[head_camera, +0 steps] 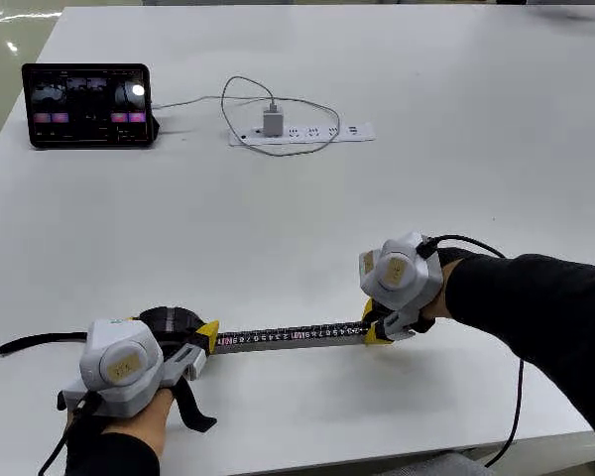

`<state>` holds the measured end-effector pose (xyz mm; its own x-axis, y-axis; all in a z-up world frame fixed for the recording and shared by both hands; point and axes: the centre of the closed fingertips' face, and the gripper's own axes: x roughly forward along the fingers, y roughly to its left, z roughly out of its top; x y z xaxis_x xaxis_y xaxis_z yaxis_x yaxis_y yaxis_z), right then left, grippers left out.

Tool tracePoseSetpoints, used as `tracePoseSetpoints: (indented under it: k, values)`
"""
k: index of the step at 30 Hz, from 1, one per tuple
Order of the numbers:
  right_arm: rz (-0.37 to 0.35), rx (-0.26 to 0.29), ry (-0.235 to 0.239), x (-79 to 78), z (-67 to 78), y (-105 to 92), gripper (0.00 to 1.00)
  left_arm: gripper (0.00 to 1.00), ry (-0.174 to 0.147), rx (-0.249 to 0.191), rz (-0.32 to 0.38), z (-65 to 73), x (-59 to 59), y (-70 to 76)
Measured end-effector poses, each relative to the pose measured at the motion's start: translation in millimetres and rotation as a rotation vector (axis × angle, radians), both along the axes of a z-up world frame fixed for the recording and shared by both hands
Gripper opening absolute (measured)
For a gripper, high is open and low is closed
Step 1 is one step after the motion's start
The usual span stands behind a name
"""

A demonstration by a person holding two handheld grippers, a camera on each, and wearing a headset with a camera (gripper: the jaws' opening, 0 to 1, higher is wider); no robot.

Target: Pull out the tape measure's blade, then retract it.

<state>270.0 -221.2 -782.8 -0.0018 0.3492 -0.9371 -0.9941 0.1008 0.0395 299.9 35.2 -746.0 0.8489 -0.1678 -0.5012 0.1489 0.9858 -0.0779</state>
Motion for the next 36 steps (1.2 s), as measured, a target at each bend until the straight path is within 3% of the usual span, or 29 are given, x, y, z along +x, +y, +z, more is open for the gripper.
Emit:
tracePoseSetpoints:
  k: [5,20,36]
  values:
    - [0.010,0.006,-0.007,-0.3,0.6,1.5,0.09,0.62,0.023,0.017,-0.014,-0.4,1.1,0.2]
    - [0.066,-0.004,-0.012,-1.0,0.4,3.4,0.10,0.62,0.008,0.024,-0.028,-0.7,-0.6,-1.4]
    - [0.038,-0.009,-0.007,-1.2,0.7,7.3,0.10,0.63,0.018,0.024,-0.033,-1.7,-1.6,-1.9]
